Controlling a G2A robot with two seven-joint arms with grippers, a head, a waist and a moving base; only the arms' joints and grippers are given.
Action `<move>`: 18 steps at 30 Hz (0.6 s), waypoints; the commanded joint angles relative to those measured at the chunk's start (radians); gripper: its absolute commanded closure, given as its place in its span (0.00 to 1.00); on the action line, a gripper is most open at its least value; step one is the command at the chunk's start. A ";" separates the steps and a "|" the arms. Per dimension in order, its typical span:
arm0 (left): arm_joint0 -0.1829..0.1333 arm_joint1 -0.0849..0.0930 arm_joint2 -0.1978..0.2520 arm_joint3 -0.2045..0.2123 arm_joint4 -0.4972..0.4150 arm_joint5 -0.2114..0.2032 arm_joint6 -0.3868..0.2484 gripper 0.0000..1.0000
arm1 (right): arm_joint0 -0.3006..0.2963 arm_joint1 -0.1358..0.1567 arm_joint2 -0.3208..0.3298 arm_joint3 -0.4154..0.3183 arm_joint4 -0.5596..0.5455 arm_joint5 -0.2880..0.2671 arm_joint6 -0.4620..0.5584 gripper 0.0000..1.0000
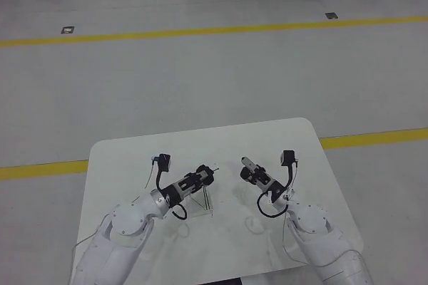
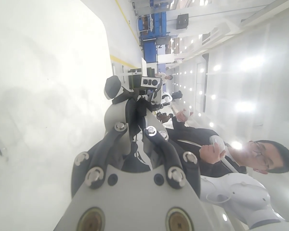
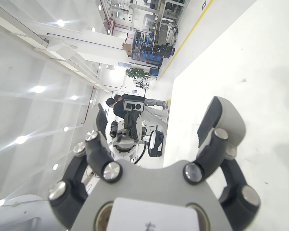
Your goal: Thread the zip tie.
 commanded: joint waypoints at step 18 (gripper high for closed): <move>0.199 0.062 -0.138 -0.152 0.501 -0.079 0.180 1.00 | 0.000 0.000 0.000 0.000 0.000 0.000 0.000 0.00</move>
